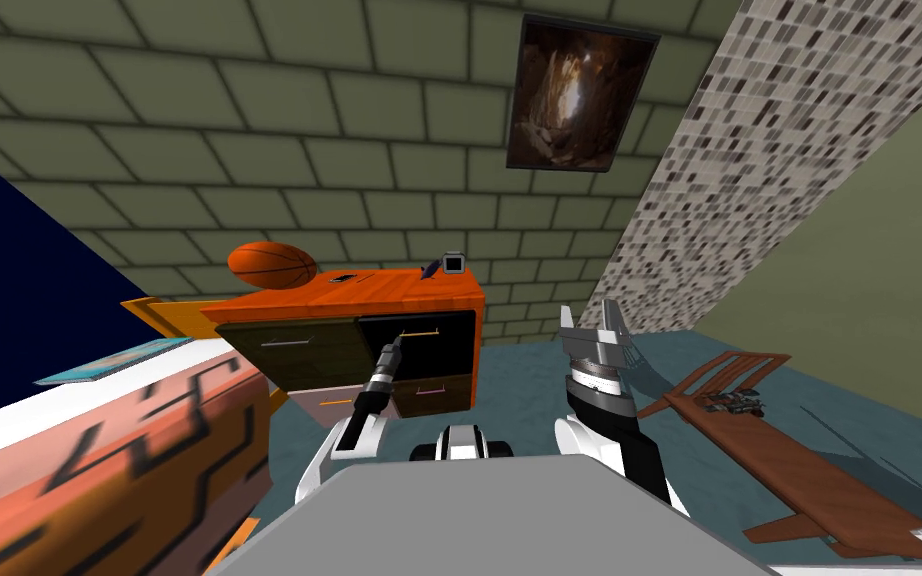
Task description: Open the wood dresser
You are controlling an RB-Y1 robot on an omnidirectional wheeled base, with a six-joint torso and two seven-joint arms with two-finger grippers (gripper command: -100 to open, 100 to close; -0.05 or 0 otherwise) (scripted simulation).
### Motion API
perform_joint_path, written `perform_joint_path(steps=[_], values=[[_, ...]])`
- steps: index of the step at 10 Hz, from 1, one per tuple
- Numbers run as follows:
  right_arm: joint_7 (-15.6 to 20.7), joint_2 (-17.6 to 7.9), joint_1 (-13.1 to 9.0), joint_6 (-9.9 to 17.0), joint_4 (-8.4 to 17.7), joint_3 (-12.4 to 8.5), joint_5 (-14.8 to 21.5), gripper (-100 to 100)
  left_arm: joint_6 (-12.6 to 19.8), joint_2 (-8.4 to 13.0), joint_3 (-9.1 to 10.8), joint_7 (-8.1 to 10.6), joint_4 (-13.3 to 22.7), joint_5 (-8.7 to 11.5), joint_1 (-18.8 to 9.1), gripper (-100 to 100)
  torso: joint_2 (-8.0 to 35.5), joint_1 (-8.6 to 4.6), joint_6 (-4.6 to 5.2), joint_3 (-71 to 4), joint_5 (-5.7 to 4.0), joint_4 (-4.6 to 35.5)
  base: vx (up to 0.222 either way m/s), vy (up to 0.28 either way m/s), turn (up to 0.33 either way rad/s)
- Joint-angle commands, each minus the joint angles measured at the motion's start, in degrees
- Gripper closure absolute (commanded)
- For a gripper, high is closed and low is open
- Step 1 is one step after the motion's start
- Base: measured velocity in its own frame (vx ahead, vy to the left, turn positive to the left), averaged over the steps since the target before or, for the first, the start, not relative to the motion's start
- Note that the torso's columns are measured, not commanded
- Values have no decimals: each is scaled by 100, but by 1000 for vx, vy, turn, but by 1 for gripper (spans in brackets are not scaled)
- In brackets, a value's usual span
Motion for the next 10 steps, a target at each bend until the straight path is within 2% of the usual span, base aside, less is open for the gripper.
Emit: perform_joint_path(steps=[1, 2, 5, 6, 8, 9, 10], values=[[0, 1, 0, 0, 0, 0, 0, 0, 228, 143, -39, 59, -169, 39, 4, -100, 17, -17, 1, 11, -5, 6, -22, -97, -9], [0, 1, -1, 0, 0, 1, 0, 0, 289, -108, -49, 71, -178, 50, 2, -100, 29, -25, 0, 19, -8, 9, -36, -89, -4], [0, 0, -1, 0, 0, 0, 0, 0, 311, -412, -52, 76, -177, 54, 1, -100, 15, 20, -1, 10, 5, 5, -13, -23, -1], [0, 0, 0, 0, 0, 0, 0, 0, 302, -337, -52, 74, -174, 53, 2, -100, 10, 17, -1, 7, 5, 4, 0, 0, 0], [0, 0, 0, 0, 0, 0, 0, 0, 534, -334, -46, 93, -420, 43, 20, -100, 0, -3, 0, 1, -2, 2, 79, -2, -21], [0, 0, 1, 0, 0, 0, 0, 0, 458, -344, -48, 83, -347, 43, 14, -100, -6, 0, 0, -3, -1, -1, 49, 7, -3], [0, 0, 0, 0, 0, 0, 0, 0, 328, -347, -51, 77, -199, 52, 3, 100, 19, 0, -1, 10, 0, 5, -50, 0, 24]])
